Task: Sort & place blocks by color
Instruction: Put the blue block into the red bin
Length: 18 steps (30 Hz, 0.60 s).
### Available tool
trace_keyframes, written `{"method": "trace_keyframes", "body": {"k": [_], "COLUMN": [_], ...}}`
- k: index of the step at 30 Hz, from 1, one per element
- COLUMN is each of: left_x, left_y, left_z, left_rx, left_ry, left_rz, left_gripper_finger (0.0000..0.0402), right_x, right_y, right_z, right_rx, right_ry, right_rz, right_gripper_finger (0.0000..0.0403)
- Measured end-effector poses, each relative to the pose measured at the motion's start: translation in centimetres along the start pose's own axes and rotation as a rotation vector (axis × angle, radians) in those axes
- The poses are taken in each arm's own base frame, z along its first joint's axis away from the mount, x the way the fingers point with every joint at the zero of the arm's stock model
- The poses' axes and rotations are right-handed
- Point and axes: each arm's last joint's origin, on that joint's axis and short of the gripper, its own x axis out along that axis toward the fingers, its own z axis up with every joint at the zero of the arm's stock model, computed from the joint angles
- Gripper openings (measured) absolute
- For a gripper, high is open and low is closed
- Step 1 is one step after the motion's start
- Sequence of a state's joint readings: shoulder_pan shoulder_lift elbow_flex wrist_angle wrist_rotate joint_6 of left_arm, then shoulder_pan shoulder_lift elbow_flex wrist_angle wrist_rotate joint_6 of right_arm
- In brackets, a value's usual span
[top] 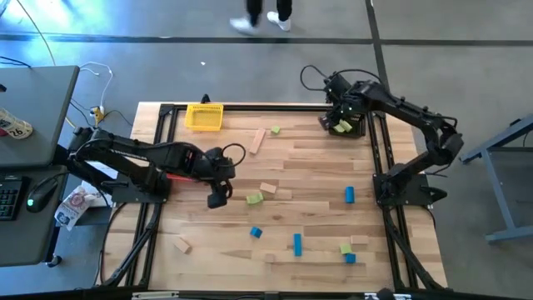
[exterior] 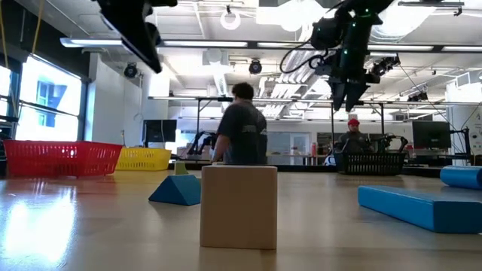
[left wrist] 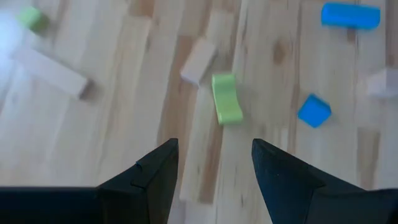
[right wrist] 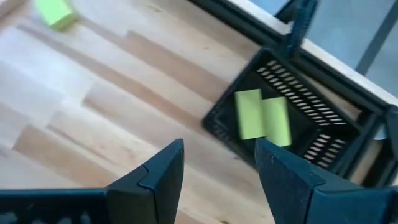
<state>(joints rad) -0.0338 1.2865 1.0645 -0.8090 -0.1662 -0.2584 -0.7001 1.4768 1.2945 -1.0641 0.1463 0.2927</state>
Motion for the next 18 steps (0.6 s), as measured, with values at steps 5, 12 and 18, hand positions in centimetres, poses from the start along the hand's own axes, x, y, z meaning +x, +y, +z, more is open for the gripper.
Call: {"method": "trace_keyframes", "body": {"k": [5, 12, 18], "left_x": [0.0, 2.7, 5.5], "left_y": [-0.2, -1.6, -3.4], "left_z": [0.8, 1.6, 1.9], "left_rx": [-0.003, 0.172, 0.28], "left_ry": [-0.081, -0.079, -0.062], "left_rz": [-0.002, -0.044, -0.152], "left_gripper_finger": [0.0188, 0.0188, 0.0188], "right_x": [-0.3, -0.6, -0.7], "right_y": [1.9, 3.5, 4.0], "right_z": [-0.6, -1.0, -1.1], "right_rx": [-0.047, -0.096, -0.112], "right_ry": [-0.007, -0.028, -0.035], "right_rz": [0.027, 0.054, 0.064], "right_gripper_finger": [0.0184, 0.0184, 0.0184]}}
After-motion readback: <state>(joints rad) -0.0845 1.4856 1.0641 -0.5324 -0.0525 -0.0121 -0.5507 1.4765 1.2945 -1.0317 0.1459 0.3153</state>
